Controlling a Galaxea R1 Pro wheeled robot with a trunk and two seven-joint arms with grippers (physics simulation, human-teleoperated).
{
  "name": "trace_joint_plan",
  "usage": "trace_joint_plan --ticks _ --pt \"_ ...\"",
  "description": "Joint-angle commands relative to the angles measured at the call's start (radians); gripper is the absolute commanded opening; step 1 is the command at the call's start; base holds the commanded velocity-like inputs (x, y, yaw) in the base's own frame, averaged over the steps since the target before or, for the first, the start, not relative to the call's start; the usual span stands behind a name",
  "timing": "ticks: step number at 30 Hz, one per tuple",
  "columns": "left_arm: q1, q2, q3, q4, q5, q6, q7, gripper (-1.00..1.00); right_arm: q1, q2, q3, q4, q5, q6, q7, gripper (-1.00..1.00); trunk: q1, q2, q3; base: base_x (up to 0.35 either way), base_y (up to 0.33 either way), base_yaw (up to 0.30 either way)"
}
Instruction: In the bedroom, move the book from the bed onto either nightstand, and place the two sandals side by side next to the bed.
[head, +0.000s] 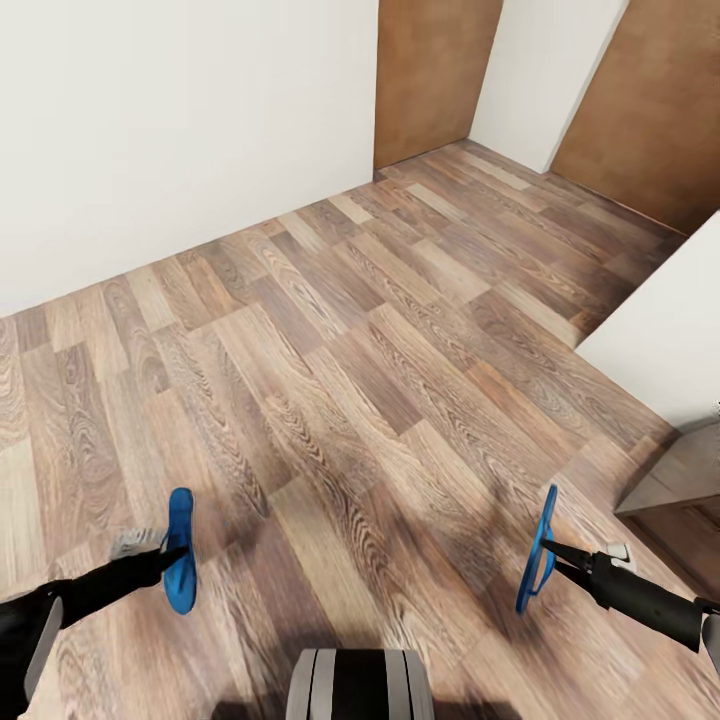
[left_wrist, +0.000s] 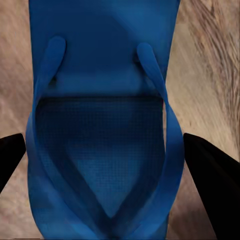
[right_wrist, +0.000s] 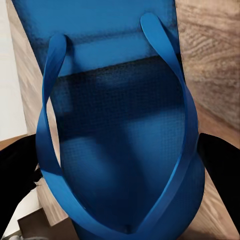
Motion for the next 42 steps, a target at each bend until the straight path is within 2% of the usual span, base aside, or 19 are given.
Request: trace_joint_plan --ticks 1,2,4,7,13,17,19,29,42 --pt "0.000 0.031 0.015 0.000 0.005 0.010 -0.029 -1.00 0.000 0.000 -0.001 0.000 0.001 0.004 0.003 -1.00 -0.001 0.000 0.003 0.000 0.000 0.000" --pt "0.000 0.039 0.019 0.000 0.010 0.011 -0.042 -1.00 0.000 0.000 -0.001 0.000 0.001 0.004 0.003 -1.00 -0.001 0.000 0.007 0.000 0.000 0.000" --pt "0.000 0.059 0.035 0.002 0.034 0.012 -0.117 -1.00 0.000 0.000 -0.001 0.001 0.001 0.004 0.003 -1.00 -0.002 0.001 0.015 0.000 0.000 0.000" --pt "0.000 0.070 0.043 0.005 0.052 0.012 -0.207 -1.00 0.000 0.000 -0.001 0.002 0.001 0.004 0.003 -1.00 -0.003 0.001 0.027 0.000 0.000 0.000" --pt "0.001 0.068 0.045 0.008 0.066 0.014 -0.299 -1.00 0.000 0.000 -0.001 0.003 0.001 0.002 0.002 -1.00 -0.006 0.003 0.050 0.000 0.000 0.000" --pt "0.001 0.065 0.045 0.009 0.075 0.055 -0.371 -1.00 0.000 0.000 -0.001 0.003 0.001 0.002 0.001 -1.00 -0.008 0.004 0.065 0.000 0.000 0.000" --pt "0.001 0.049 0.046 0.011 0.086 0.082 -0.407 -1.00 0.000 0.000 -0.002 0.003 0.002 0.002 0.000 -1.00 -0.009 0.004 0.073 0.000 0.000 0.000" --pt "0.001 0.025 0.044 0.027 0.091 0.096 -0.428 -1.00 0.000 -0.009 -0.008 0.003 0.004 -0.002 0.004 -1.00 -0.013 0.007 0.112 0.000 0.000 0.000" --pt "0.001 0.016 0.043 0.034 0.092 0.098 -0.429 -1.00 0.000 -0.011 -0.009 0.001 -0.001 -0.003 0.006 -1.00 -0.013 0.007 0.112 0.000 0.000 0.000"
